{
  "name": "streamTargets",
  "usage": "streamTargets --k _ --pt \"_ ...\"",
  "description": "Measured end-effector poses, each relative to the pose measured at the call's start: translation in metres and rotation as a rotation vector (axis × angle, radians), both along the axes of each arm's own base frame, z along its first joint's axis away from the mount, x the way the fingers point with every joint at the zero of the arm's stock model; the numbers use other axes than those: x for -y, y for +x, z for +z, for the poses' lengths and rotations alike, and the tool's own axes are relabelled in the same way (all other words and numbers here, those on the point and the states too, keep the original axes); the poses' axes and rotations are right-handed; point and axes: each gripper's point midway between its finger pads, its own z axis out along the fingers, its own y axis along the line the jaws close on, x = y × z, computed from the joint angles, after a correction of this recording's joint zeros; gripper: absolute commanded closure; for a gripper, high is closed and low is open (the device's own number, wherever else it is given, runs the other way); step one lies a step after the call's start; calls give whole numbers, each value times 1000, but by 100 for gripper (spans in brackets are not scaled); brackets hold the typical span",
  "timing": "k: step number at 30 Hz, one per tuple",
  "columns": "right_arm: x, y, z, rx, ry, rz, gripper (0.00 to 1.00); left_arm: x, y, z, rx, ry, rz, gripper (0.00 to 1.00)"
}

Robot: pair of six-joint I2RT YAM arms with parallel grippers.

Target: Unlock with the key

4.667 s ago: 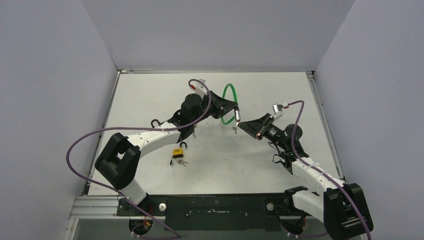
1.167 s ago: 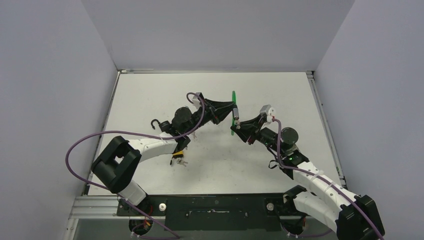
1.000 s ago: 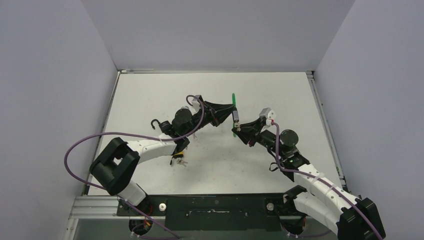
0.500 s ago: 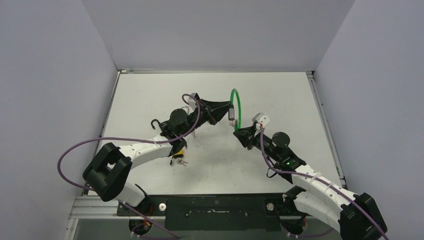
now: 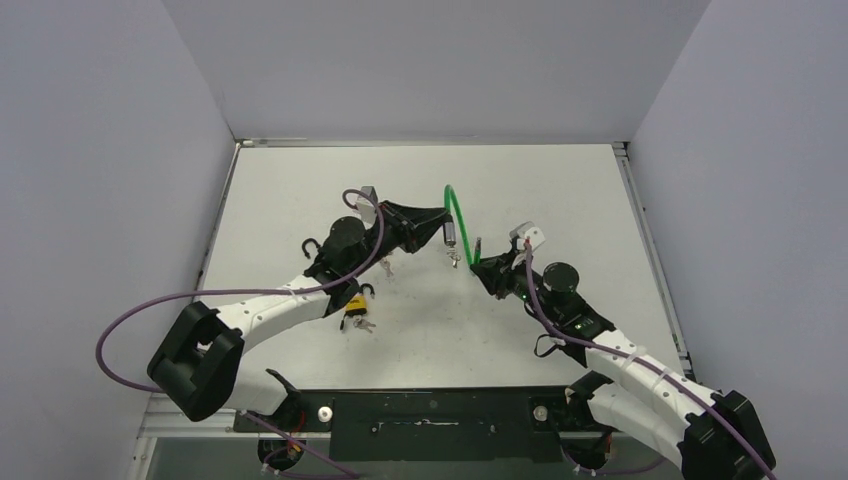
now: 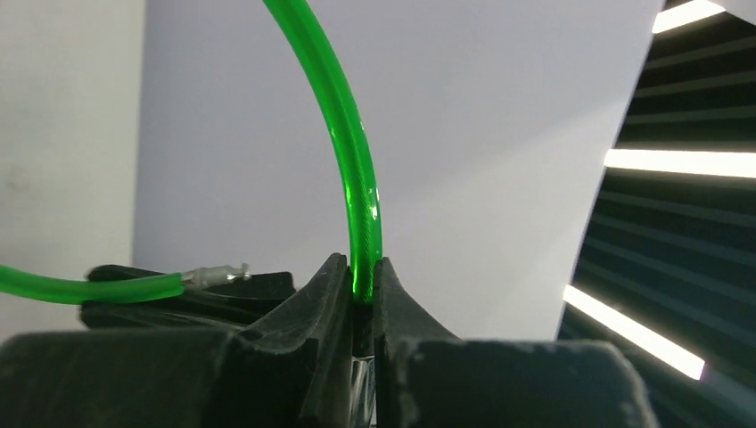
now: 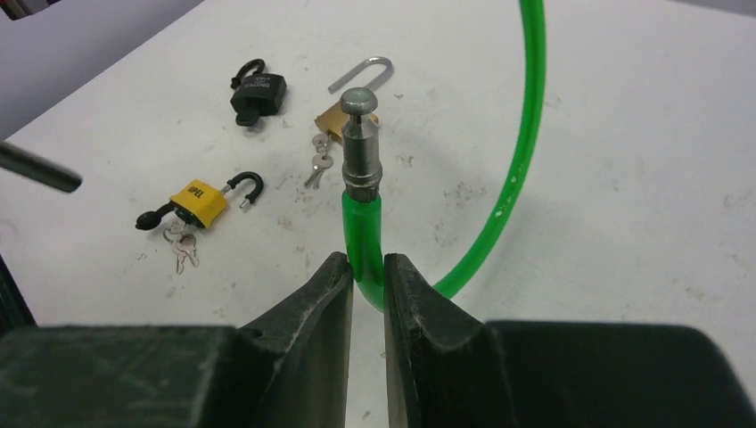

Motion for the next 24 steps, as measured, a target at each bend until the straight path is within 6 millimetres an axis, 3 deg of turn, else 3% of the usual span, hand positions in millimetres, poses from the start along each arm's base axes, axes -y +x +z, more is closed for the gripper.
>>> streamTargets --k 6,11,19,24 --pt "11 5 -12 -125 -10 -97 100 -19 14 -46 66 286 52 100" --pt "34 7 -32 -219 -69 -232 100 -15 10 -93 117 525 -36 100" --pt "81 18 -41 -236 -136 -499 100 -4 2 -148 147 652 -180 100" --pt "99 22 -40 -216 -167 -591 100 -2 -3 -161 147 667 -224 100"
